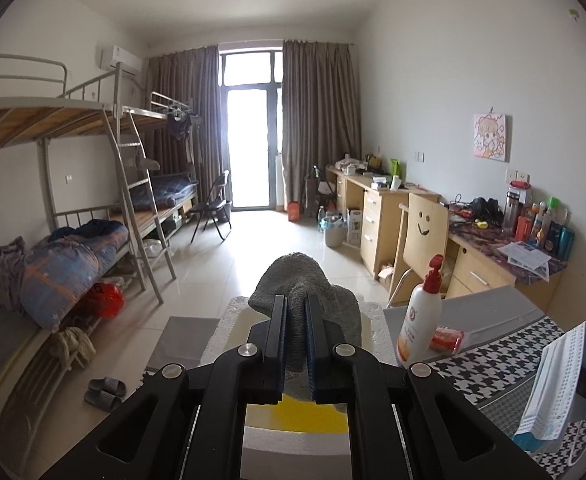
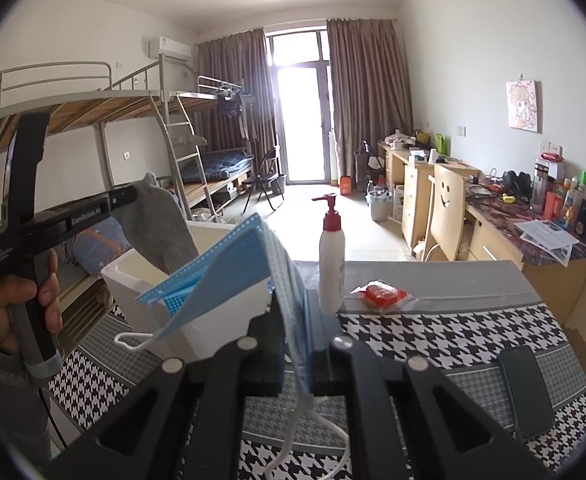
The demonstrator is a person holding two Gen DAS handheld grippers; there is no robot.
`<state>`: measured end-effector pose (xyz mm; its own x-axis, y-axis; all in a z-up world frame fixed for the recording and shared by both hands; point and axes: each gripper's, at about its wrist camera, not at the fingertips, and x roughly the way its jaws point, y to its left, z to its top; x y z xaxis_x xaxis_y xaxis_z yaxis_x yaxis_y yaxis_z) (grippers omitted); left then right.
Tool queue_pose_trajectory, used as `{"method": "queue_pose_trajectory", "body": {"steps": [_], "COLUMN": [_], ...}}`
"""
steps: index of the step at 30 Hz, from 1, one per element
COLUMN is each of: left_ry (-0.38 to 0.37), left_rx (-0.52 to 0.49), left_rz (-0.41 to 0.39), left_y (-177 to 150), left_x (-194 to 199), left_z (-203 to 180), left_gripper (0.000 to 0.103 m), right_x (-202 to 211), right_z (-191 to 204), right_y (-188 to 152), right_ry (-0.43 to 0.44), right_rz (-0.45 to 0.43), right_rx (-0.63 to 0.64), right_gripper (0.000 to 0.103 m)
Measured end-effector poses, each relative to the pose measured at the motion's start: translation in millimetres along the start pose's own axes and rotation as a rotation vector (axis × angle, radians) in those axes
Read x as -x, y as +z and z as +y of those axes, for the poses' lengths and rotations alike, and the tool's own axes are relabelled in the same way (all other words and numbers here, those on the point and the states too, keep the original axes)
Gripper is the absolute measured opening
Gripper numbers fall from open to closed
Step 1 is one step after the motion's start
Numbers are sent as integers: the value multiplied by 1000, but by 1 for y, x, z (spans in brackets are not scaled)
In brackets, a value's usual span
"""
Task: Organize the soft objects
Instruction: 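Lower the grey sock into the foam box and open the left tool, then carry the blue mask over the foam box and open the right tool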
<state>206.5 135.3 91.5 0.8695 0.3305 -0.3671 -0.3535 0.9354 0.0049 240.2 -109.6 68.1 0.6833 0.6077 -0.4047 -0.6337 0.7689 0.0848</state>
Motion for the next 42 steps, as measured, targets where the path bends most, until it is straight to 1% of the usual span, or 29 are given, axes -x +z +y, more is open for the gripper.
{"method": "queue_pose_trajectory", "body": {"steps": [4,9,16,19,20,21,22,23,24,26,28,29,30,32,35,39,42], "left_ry": [-11,-40,-27,-26,-26,-26,-23,-14,-10,-3,-15,-23,-22,-12,-17,1,14], "left_rx": [-6,2,12,9,8,7,9,12,14,15,10,10,11,13,22,36,44], "left_rz": [37,106,152,183,191,196,198,194,186,164,156,146,135,115,109,79,64], "left_y": [-2,-8,-13,-16,-17,-19,-19,-20,-19,-18,-18,-18,-18,-19,-21,-20,-20], "left_x": [-9,-26,-39,-45,-46,-47,-48,-47,-46,-41,-38,-34,-33,-26,-19,-8,-1], "left_z": [2,5,11,14,14,15,16,18,18,21,22,23,24,26,30,38,44], "left_gripper": [9,9,9,11,15,26,35,54,66,69,76,86,93,97,99,102,102], "right_x": [-1,-2,-6,-6,-7,-7,-8,-9,-10,-12,-14,-14,-14,-16,-20,-27,-29], "right_z": [1,3,7,8,7,8,9,7,7,7,7,8,8,9,12,17,21], "right_y": [0,1,1,1,1,1,1,1,2,1,2,2,2,3,5,11,15], "right_ry": [-5,-9,-13,-15,-17,-17,-16,-15,-14,-11,-10,-9,-8,-5,2,8,18], "right_rz": [3,5,16,16,15,16,17,17,19,22,23,23,22,20,23,28,26], "right_rx": [-1,-2,-1,1,1,1,2,3,2,1,1,1,1,3,6,23,36], "right_gripper": [11,11,11,11,11,11,11,11,11,11,11,11,11,11,11,11,11]}}
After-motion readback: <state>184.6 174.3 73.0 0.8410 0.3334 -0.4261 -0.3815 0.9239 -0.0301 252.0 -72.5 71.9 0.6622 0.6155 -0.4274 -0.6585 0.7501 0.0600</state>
